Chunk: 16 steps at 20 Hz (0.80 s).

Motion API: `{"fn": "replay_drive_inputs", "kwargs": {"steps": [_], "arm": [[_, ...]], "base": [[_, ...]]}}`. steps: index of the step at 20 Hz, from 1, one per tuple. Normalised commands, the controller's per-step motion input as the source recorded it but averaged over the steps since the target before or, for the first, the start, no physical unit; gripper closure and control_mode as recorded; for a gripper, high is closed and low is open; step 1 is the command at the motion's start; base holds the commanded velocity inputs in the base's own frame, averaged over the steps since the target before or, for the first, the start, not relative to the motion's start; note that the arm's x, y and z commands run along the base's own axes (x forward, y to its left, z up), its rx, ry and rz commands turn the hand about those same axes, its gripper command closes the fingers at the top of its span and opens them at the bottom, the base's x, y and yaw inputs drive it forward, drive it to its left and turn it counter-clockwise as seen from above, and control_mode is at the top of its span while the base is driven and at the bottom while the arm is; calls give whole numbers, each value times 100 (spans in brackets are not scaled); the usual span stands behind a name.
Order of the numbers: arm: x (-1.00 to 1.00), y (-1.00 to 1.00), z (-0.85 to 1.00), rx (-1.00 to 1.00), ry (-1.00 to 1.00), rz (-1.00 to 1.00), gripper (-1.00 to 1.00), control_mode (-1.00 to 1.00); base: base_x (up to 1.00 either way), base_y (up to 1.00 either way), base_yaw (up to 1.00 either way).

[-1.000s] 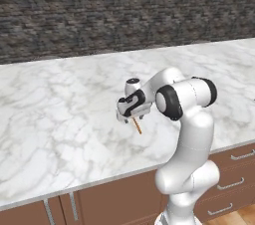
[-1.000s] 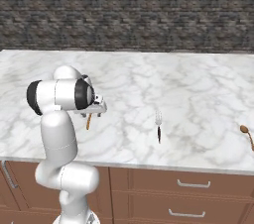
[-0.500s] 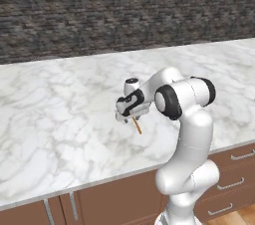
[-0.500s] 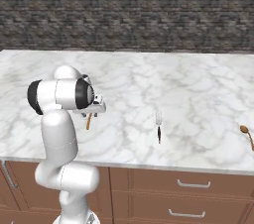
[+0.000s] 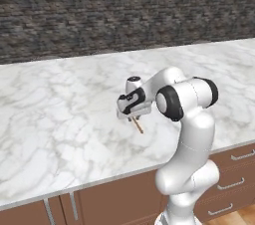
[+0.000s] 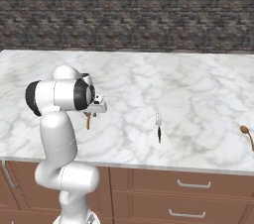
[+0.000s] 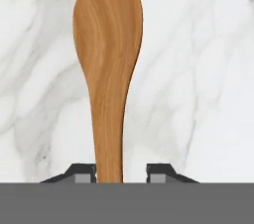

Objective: Organize the utensils by type. Pick up the wooden spoons from the counter and place them in the open cabinet. Then pick up the metallic utensils from the counter and place them in the open drawer.

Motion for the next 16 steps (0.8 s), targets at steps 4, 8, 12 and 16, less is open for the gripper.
{"fn": "replay_drive_inputs", "kwargs": {"steps": [4,8,12,16], "arm": [[-26,-30,59,15,0,0,100,-100],[-26,-18,78,10,0,4,100,-100],[-34,-18,68,0,-4,19,100,-100],[-39,-18,64,0,-17,28,100,-100]], "base": [[0,0,0],[0,0,0],[0,0,0],[0,0,0]]}}
